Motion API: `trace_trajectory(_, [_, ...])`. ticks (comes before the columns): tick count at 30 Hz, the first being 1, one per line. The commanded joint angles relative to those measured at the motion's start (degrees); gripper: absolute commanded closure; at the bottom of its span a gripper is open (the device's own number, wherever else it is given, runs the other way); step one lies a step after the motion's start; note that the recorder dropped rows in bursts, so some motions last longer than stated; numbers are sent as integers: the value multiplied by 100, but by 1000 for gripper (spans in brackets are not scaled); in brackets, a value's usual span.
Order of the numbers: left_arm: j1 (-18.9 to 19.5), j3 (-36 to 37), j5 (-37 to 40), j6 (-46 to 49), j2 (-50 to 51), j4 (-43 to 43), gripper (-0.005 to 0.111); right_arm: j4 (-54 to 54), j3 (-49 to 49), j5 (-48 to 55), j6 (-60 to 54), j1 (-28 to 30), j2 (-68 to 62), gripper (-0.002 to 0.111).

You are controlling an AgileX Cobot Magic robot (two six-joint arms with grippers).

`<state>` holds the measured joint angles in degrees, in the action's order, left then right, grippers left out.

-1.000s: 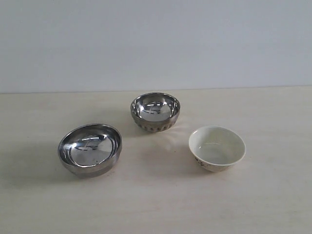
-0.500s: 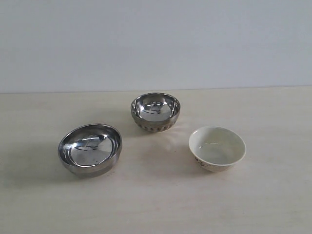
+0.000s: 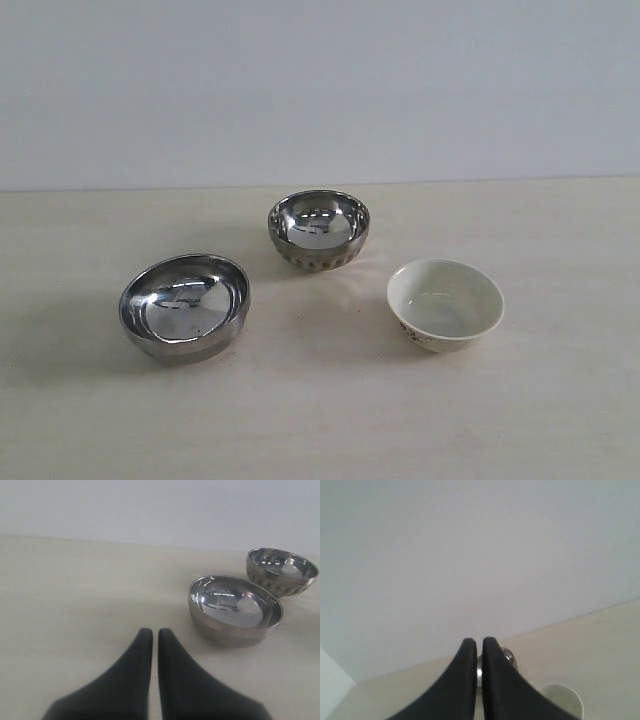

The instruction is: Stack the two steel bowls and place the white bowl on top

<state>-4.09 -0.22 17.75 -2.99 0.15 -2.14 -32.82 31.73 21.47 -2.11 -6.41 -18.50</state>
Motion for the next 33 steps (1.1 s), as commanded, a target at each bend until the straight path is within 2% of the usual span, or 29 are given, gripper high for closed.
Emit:
trace_trajectory(1, [15,22,-16,-5,-15,10,103,-718,615,844,-1409,-10,-1195,108])
trace_trajectory(4, [15,22,-16,-5,-15,10,103,-1009,947,1338,-1765,-10,-2049,107])
trace_trajectory(7, [15,22,-16,-5,-15,10,103,-1436,1241,1763,-2293,-22,-3163,93])
trace_trajectory(10, [15,22,-16,-5,-15,10,103,-1470,1367,1772,-2354,-280,-3821,89])
trace_trajectory(15, [15,22,-16,-5,-15,10,103,-1443,1598,1168,-2420,-1303,-4747,89])
trace_trajectory(17, [15,22,-16,-5,-15,10,103,-1312,1970,513,-2221,-2177,-5485,89])
trace_trajectory(18, [15,22,-16,-5,-15,10,103,-1233,2108,388,-2116,-2372,-5704,89])
trace_trajectory(19, [15,22,-16,-5,-15,10,103,-1054,2393,267,-1907,-2680,-6121,89])
trace_trajectory(22, [15,22,-16,-5,-15,10,103,-557,3117,229,-1469,-3153,-7052,89])
trace_trajectory(23, [15,22,-16,-5,-15,10,103,-166,3452,247,-1013,-3293,-7430,89])
trace_trajectory(28, [15,22,-16,-5,-15,10,103,1477,4470,601,313,-3540,-8333,88])
trace_trajectory(30, [15,22,-16,-5,-15,10,103,1993,4796,796,768,-3540,-8551,81])
trace_trajectory(33, [15,22,-16,-5,-15,10,103,2288,5163,1038,994,-3540,-8846,60])
